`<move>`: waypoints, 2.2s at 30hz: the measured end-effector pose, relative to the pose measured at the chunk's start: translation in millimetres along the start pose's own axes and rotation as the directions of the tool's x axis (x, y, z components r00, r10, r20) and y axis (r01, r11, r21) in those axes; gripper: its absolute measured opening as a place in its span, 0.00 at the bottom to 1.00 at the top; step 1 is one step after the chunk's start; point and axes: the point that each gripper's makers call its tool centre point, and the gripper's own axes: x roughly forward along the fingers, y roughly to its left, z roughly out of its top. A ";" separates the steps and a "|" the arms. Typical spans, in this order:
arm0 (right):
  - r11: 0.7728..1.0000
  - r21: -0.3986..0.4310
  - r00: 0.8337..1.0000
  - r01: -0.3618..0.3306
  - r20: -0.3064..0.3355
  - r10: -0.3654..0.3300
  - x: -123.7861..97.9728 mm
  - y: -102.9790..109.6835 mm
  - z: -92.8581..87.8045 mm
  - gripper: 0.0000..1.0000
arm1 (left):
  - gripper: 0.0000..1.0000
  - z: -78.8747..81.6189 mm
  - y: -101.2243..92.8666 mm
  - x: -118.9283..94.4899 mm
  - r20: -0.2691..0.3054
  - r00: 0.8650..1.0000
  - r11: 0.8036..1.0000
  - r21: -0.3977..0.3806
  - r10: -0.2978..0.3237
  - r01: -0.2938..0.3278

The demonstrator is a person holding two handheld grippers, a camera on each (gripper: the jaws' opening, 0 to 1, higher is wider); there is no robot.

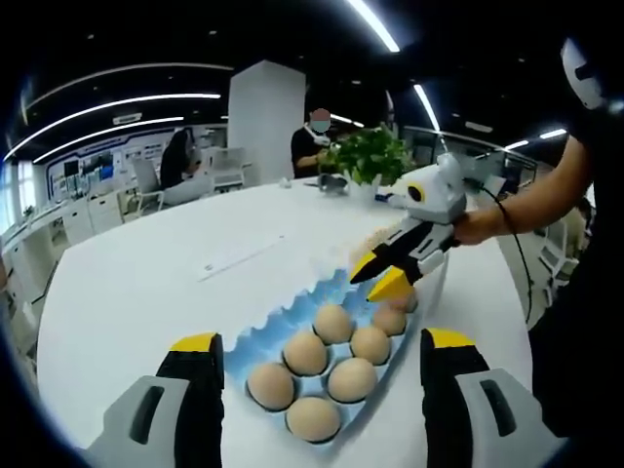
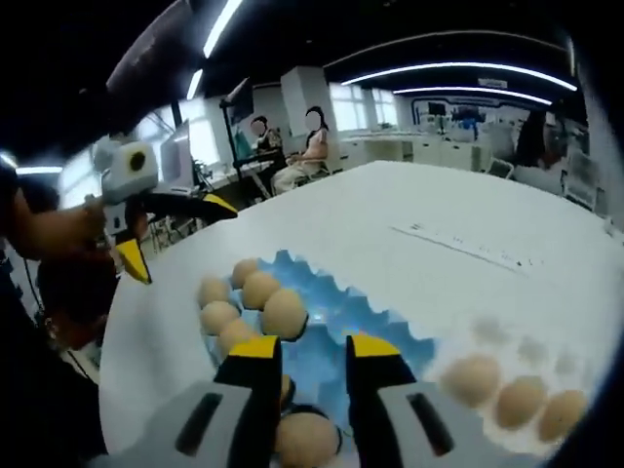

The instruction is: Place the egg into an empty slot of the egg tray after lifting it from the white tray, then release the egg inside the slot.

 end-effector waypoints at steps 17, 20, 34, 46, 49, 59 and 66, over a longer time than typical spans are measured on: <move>0.875 0.134 0.883 0.465 -0.002 -0.469 -139.6 -133.7 -51.8 0.26 | 0.83 2.6 -5.9 9.0 -0.008 1.000 1.000 0.003 -0.004 0.004; 0.858 0.138 0.868 0.495 -0.022 -0.497 -151.3 -145.4 -61.6 0.26 | 0.82 3.6 -7.7 11.3 -0.010 1.000 1.000 0.004 -0.005 0.005; 0.836 0.075 0.839 0.544 -0.074 -0.539 -159.6 -163.0 -82.7 0.25 | 0.83 5.5 -11.7 15.9 -0.019 1.000 1.000 0.008 0.002 -0.002; 0.831 0.040 0.831 0.554 -0.078 -0.551 -160.3 -159.4 -78.2 0.21 | 0.83 5.3 -10.7 14.0 -0.019 1.000 1.000 0.008 0.015 -0.015; 0.832 0.059 0.834 0.552 -0.025 -0.552 -166.5 -155.7 -63.7 0.21 | 0.83 4.5 -10.4 12.9 -0.019 1.000 1.000 0.007 0.016 -0.016; 0.860 0.059 0.860 0.507 0.026 -0.509 -162.4 -137.2 -37.8 0.20 | 0.83 3.7 -11.0 10.8 -0.023 1.000 1.000 0.013 0.015 -0.014; 0.886 0.044 0.886 0.461 0.038 -0.462 -149.2 -123.6 -27.2 0.20 | 0.83 1.8 -11.4 8.9 -0.023 1.000 1.000 0.013 0.016 -0.016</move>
